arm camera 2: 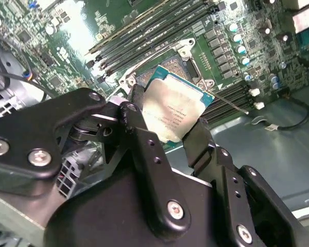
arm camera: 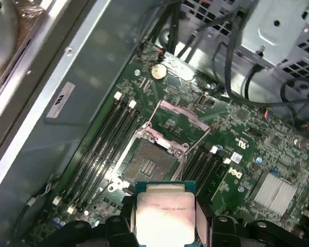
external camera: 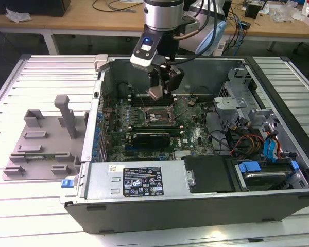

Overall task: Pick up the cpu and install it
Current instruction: 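Place the cpu into insertion slot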

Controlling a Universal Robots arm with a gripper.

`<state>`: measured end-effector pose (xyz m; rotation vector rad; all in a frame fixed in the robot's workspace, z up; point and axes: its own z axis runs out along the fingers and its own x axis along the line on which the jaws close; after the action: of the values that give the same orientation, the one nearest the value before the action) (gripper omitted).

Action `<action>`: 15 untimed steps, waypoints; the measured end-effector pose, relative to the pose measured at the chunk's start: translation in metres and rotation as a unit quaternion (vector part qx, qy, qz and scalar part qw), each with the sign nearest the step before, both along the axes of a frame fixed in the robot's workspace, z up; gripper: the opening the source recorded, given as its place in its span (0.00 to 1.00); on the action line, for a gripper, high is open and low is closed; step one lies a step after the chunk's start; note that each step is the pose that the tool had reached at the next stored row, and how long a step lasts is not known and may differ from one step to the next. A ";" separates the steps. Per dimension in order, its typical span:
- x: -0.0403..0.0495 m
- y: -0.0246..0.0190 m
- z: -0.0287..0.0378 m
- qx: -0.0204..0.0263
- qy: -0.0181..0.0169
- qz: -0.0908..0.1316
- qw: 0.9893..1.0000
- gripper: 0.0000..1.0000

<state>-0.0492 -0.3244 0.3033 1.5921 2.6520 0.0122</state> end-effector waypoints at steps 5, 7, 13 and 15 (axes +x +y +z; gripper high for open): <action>0.0000 0.0000 -0.0003 0.000 0.000 -0.050 0.999 0.55; 0.0000 0.0000 -0.0005 0.000 0.000 -0.074 0.997 0.55; 0.0000 0.0000 -0.0010 0.000 0.000 -0.123 0.992 0.55; 0.0000 0.0000 -0.0013 0.000 0.000 -0.149 0.989 0.55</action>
<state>-0.0492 -0.3244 0.3020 1.9684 2.3852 0.0011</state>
